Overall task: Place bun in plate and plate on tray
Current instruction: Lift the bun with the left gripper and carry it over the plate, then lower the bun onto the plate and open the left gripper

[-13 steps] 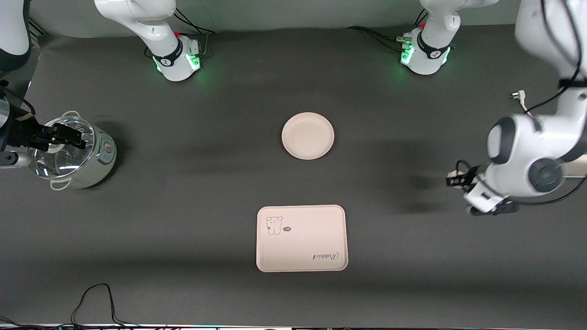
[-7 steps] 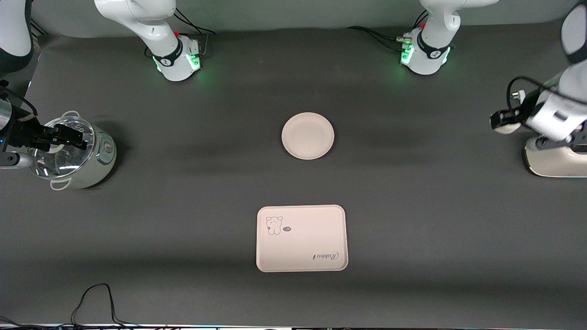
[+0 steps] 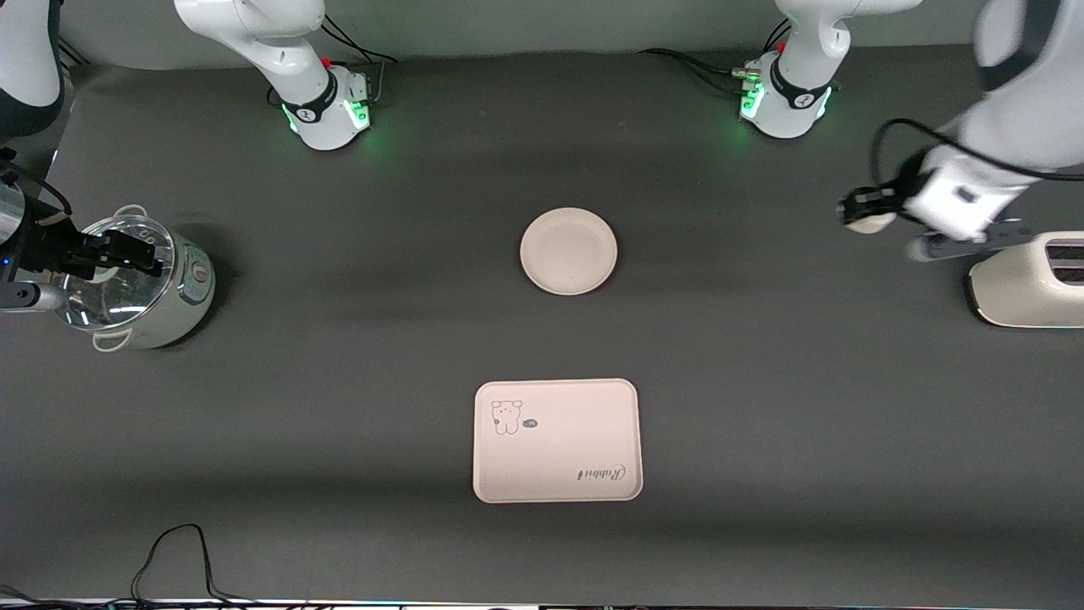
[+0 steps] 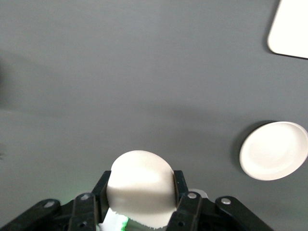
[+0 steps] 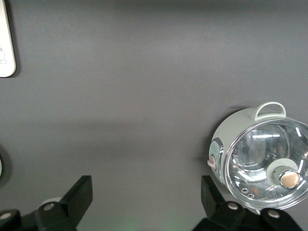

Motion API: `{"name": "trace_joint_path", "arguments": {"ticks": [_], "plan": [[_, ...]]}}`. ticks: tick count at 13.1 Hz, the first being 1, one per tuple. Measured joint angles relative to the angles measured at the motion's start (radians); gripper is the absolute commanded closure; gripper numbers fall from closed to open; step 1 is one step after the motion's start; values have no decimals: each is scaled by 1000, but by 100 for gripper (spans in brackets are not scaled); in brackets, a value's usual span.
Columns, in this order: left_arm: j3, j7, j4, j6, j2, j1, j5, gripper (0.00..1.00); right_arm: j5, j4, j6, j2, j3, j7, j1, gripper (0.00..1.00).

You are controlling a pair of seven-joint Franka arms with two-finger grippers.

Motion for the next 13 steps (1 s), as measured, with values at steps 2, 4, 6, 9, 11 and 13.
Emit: {"name": "trace_joint_path", "arguments": {"ticks": [2, 4, 6, 9, 11, 13], "plan": [[-102, -178, -1, 75, 43, -49, 0, 45, 0, -1, 0, 0, -1, 0, 0, 0], [-185, -361, -2, 157, 103, -109, 2, 45, 0, -2, 0, 0, -2, 0, 0, 0], [-213, -513, -2, 253, 181, -199, 4, 45, 0, -3, 0, 0, -2, 1, 0, 0], [-215, -691, -5, 399, 319, -330, 79, 45, 0, -6, 0, 0, -5, 1, 0, 0], [-215, -791, -9, 482, 422, -396, 135, 45, 0, -8, 0, 0, -6, 1, 0, 0], [-214, -832, -9, 556, 505, -430, 153, 45, 0, -9, 1, 0, -7, 1, 0, 0]]}}
